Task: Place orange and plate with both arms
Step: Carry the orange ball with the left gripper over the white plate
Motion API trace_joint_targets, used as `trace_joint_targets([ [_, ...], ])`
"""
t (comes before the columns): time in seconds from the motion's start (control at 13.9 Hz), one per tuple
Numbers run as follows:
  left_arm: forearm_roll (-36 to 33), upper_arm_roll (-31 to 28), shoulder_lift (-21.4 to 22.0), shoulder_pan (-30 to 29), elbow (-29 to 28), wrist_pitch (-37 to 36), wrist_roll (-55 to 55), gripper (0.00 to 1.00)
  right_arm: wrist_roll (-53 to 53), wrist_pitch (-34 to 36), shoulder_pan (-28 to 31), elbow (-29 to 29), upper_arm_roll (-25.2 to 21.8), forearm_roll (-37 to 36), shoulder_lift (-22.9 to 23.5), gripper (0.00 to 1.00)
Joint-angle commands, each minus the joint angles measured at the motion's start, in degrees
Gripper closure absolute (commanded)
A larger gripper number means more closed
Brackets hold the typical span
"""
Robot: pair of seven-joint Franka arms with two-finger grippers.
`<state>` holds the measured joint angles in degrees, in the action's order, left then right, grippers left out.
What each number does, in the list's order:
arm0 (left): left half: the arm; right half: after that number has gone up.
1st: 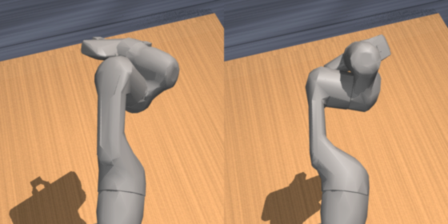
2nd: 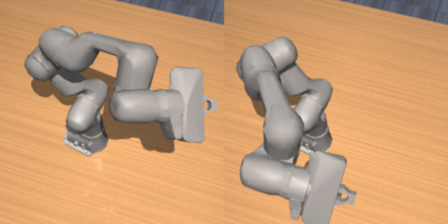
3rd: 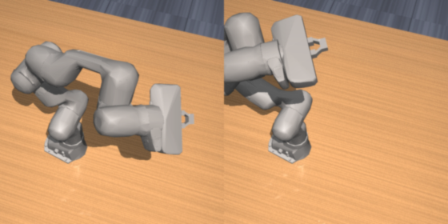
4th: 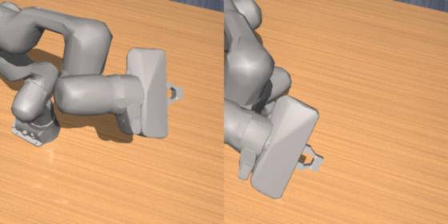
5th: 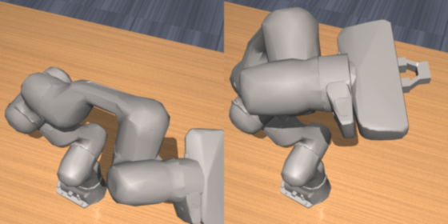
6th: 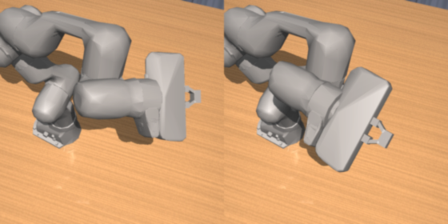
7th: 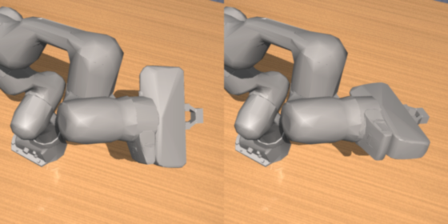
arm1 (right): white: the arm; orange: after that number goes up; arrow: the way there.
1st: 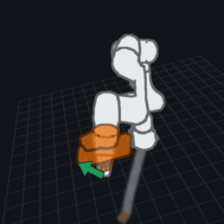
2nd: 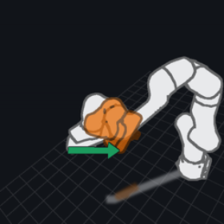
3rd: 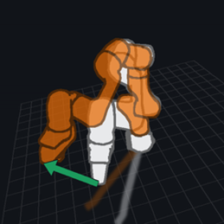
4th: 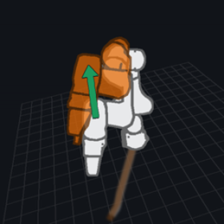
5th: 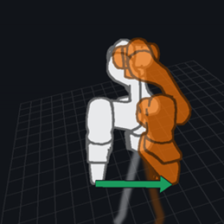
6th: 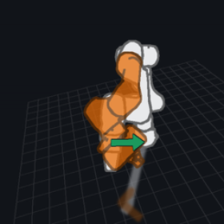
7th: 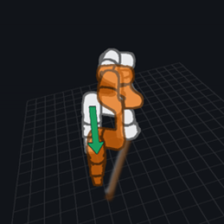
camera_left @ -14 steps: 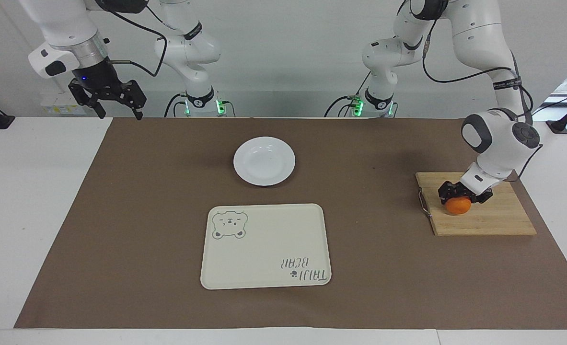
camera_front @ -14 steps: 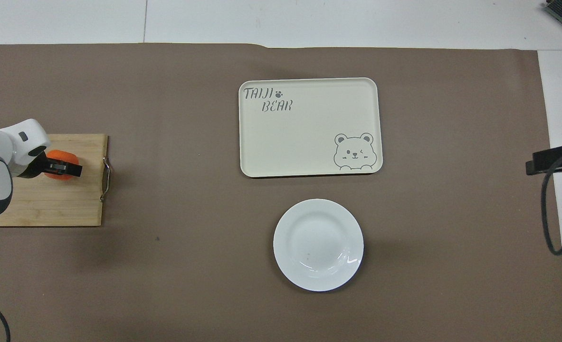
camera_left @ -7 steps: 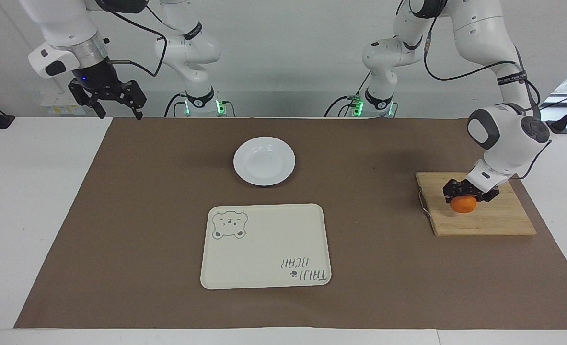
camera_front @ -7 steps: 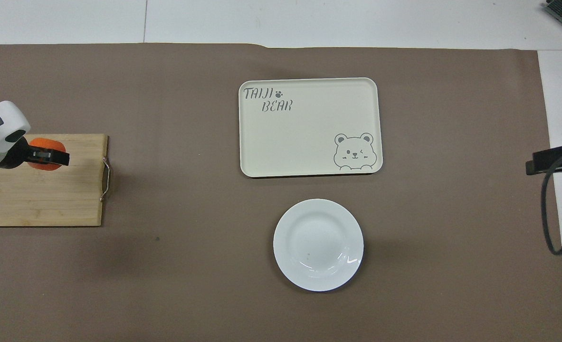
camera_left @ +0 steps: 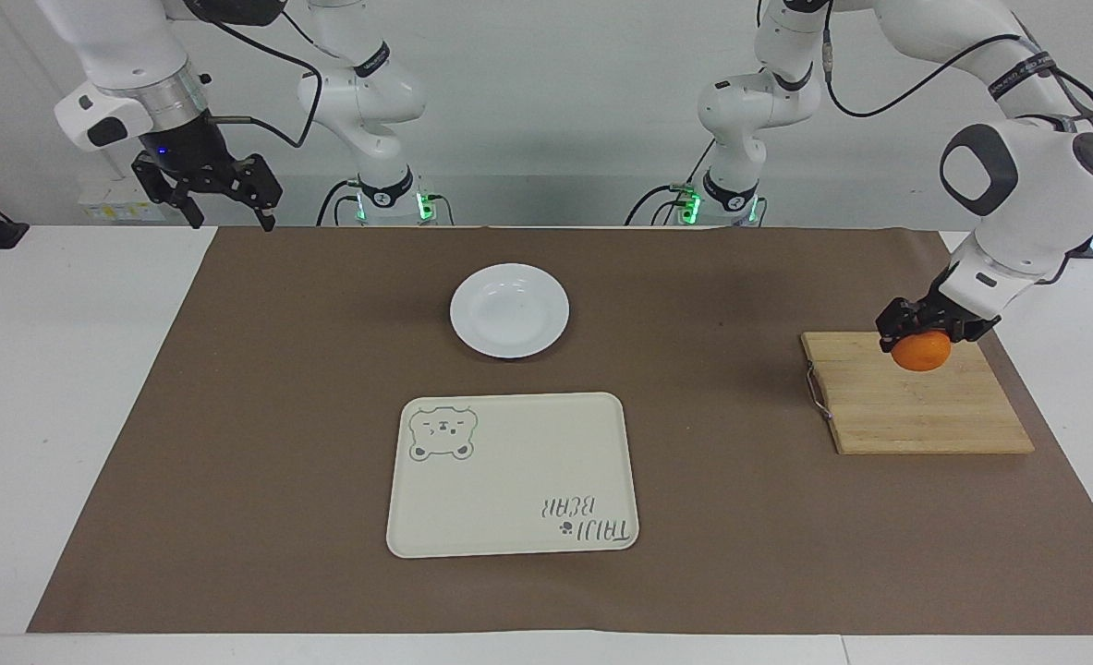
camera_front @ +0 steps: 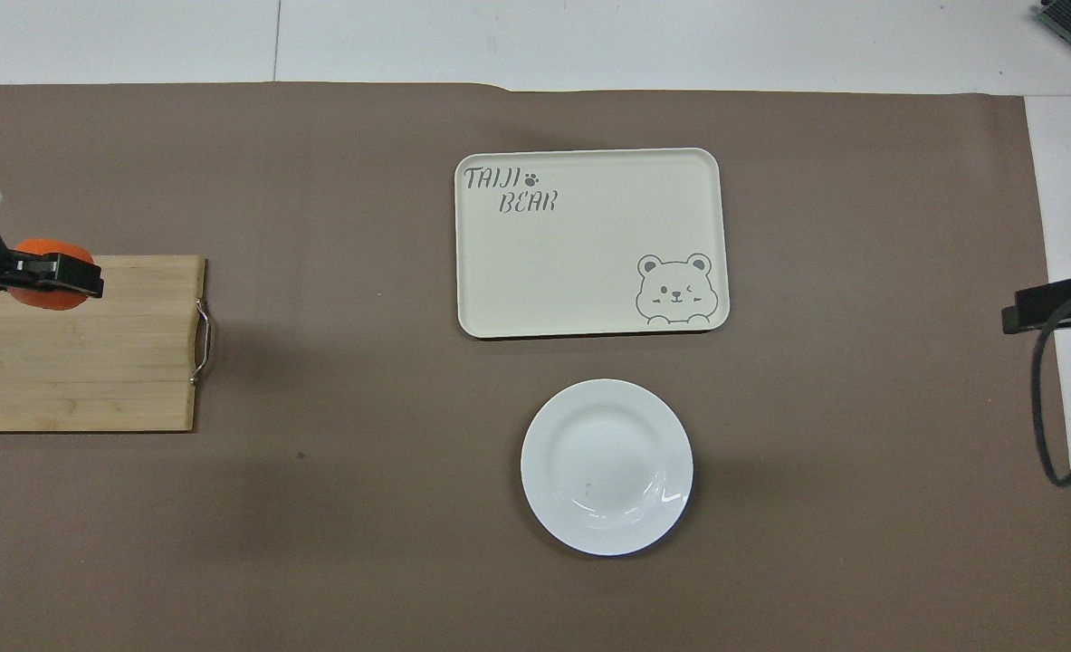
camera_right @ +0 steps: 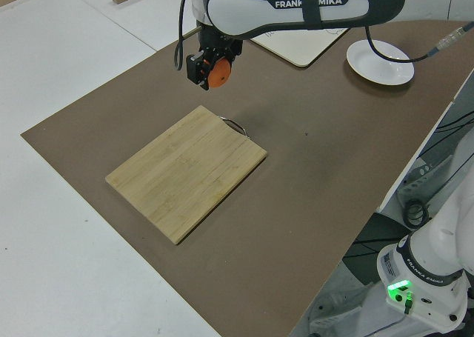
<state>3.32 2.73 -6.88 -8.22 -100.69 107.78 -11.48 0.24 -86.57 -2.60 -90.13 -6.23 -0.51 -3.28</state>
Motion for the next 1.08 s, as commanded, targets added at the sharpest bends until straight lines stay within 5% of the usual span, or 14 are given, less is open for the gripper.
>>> trace_joint_targets([
  [0.0,0.37,0.08,2.39,1.45,0.67,-3.36,2.94,1.00,-0.86,0.87,0.49,0.48,0.25,-0.02,-0.06,0.00],
  [1.01,0.37,0.88,3.98,20.59,0.93,-5.39,31.06,1.00,-0.86,0.79,0.49,0.48,0.25,-0.02,-0.06,0.00],
])
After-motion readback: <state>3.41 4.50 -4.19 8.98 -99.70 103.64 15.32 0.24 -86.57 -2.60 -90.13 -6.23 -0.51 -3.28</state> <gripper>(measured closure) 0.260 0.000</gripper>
